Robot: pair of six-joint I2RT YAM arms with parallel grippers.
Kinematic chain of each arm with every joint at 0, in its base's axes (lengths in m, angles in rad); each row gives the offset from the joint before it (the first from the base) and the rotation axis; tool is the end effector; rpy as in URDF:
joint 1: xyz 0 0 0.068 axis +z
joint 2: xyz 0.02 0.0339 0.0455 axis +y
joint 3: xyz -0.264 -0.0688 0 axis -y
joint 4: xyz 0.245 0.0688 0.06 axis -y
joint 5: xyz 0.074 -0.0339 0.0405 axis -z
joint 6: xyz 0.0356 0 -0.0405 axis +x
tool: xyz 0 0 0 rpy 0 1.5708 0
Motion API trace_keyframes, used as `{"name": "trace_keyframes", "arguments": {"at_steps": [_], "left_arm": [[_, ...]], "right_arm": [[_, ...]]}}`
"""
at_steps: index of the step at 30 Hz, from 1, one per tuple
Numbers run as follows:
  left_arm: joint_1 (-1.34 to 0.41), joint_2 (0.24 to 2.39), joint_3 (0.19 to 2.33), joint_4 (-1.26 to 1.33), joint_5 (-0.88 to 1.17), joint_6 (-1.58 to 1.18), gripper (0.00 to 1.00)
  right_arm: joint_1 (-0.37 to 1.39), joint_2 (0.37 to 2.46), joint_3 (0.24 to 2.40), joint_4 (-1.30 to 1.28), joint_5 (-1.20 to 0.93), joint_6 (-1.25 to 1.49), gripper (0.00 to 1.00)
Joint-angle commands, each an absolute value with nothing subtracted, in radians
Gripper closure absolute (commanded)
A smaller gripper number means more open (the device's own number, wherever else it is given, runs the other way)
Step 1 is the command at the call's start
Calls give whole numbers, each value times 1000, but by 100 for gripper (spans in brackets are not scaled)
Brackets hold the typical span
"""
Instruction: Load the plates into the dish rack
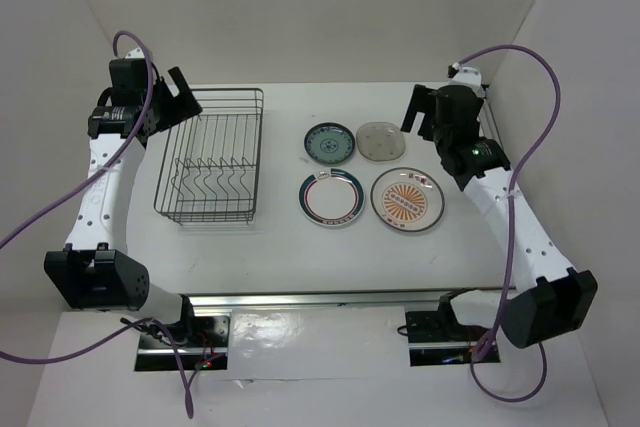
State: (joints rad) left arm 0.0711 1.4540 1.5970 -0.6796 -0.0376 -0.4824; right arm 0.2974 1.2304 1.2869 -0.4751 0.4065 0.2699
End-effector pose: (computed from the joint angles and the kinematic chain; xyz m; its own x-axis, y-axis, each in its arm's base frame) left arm 0.3165 0.0239 0.4140 -0.4039 -0.4935 -0.7703 -0.3280 0.8641 -0.3817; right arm 0.2628 0.0658 0.3927 -0.3542 0.1476 -0.9234 0.1771 0.9802 0.0887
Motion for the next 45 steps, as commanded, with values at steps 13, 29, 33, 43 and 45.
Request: {"name": "trace_keyframes", "arguments": {"at_steps": [13,29,33,43,45], "left_arm": [[72,1512,1574,-621,60,-494,0],[72,1503,1554,-583,167,-476,0],[72,1513,1545,-574,167,-476,0],[72,1513,1545,-574,187,-476,0],[72,1513,1545,-574,187,-476,0]], "right_arm": [[-46,1698,1244,1,-202,253,16],[-40,1988,1402,16,-207,195,20],[-40,2057,1457,-8,-235,176,30],[-60,2057,1433,14,-311,166,32],[-60,2091,1442,3,-359,166,37]]}}
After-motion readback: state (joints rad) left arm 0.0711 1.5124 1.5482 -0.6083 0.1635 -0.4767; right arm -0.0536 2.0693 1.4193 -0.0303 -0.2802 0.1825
